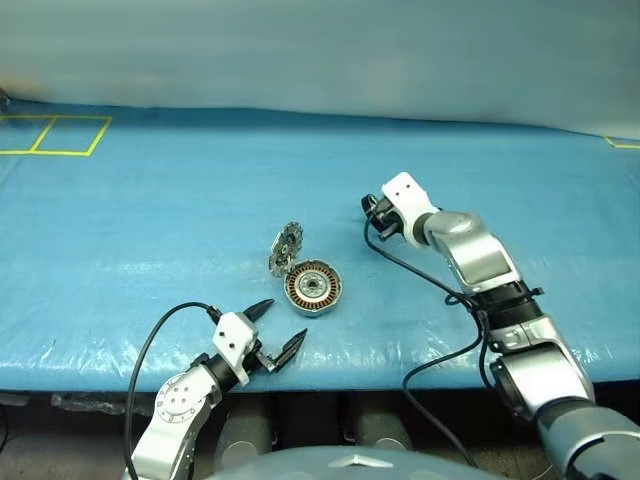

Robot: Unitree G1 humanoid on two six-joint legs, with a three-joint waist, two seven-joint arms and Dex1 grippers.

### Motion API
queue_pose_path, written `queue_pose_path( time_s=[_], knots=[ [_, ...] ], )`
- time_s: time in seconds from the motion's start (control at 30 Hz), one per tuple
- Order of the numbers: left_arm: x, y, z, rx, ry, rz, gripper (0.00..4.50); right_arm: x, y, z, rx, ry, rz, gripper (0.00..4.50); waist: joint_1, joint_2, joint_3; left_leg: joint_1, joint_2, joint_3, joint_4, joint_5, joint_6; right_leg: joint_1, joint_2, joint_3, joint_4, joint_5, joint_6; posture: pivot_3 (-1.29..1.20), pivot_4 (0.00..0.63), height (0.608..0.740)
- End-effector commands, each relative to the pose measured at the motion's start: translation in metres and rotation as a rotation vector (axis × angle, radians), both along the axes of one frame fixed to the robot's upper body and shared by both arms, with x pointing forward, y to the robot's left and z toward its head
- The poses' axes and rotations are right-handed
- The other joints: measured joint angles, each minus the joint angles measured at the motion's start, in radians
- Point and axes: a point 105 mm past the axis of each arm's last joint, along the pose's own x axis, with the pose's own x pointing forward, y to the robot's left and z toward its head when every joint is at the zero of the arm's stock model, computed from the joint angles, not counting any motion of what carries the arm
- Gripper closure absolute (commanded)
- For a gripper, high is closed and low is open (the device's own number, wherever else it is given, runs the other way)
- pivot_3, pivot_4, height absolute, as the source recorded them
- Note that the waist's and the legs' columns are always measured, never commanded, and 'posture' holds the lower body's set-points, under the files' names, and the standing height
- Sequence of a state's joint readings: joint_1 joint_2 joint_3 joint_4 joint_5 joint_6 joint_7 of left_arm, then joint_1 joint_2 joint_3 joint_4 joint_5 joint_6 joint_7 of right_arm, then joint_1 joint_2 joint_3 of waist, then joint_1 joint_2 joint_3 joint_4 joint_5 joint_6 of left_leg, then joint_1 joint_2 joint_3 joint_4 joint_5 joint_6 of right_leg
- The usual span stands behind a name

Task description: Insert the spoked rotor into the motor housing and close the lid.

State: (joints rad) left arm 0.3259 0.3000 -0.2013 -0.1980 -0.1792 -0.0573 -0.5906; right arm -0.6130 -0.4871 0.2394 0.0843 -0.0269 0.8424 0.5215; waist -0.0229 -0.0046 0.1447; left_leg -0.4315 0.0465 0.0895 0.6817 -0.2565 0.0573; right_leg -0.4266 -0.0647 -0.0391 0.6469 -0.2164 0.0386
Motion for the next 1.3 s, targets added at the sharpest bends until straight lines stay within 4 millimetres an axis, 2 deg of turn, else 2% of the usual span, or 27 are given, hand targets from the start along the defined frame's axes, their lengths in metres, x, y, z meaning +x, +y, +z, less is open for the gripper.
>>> queue_pose_path(
  time_s=[0.03,0.23,0.33,0.5,0.67,0.9,1.3],
  knots=[
    [-0.001,-0.002,0.005,-0.013,-0.022,-0.006,0.0,-0.017,0.014,0.035,0.005,-0.097,0.124,4.45,0.003,0.001,0.0,-0.001,0.0,0.0,0.0,0.0,0.0,0.0,0.0,0.0,0.0,0.0,0.0,0.0,0.15,0.74],
    [-0.002,-0.003,0.005,-0.014,-0.017,-0.017,0.0,-0.059,0.033,0.046,-0.108,-0.185,0.31,4.45,0.009,0.001,0.001,0.0,0.0,-0.001,-0.001,0.0,0.0,-0.001,0.0,-0.001,-0.002,-0.001,-0.001,0.0,0.15,0.74],
    [-0.002,-0.003,0.005,-0.014,-0.014,-0.019,0.0,-0.081,0.052,0.051,-0.191,-0.298,0.474,4.45,0.01,0.001,0.001,0.0,0.0,-0.001,0.0,-0.001,0.0,-0.002,0.0,-0.001,-0.002,-0.001,-0.001,0.0,0.15,0.74],
    [-0.002,-0.001,0.003,-0.01,-0.006,-0.021,0.0,-0.11,0.076,0.04,-0.201,-0.358,0.595,4.45,0.01,0.0,0.0,0.001,0.0,-0.002,0.0,0.0,0.0,-0.003,0.0,-0.002,-0.002,-0.001,0.0,0.0,0.15,0.74],
    [-0.002,-0.001,0.004,-0.009,-0.003,-0.022,0.0,-0.117,0.086,0.033,-0.272,-0.429,0.631,4.45,0.011,0.0,0.0,0.001,0.0,-0.002,0.001,0.0,0.0,-0.002,0.0,-0.002,-0.002,-0.001,0.0,0.0,0.15,0.74],
    [-0.001,-0.001,0.004,-0.009,-0.004,-0.023,0.0,-0.117,0.087,0.023,-0.376,-0.454,0.676,4.45,0.012,0.0,0.0,0.001,0.0,-0.003,0.002,0.0,0.0,-0.002,0.0,-0.002,-0.002,-0.001,0.0,0.0,0.15,0.74],
    [0.0,-0.001,0.004,-0.01,-0.003,-0.02,0.0,-0.12,0.095,0.013,-0.374,-0.456,0.696,4.45,0.012,0.0,0.0,0.002,0.0,-0.003,0.002,0.0,0.0,-0.002,0.0,-0.003,-0.002,-0.001,0.0,0.0,0.15,0.74]
  ],
)
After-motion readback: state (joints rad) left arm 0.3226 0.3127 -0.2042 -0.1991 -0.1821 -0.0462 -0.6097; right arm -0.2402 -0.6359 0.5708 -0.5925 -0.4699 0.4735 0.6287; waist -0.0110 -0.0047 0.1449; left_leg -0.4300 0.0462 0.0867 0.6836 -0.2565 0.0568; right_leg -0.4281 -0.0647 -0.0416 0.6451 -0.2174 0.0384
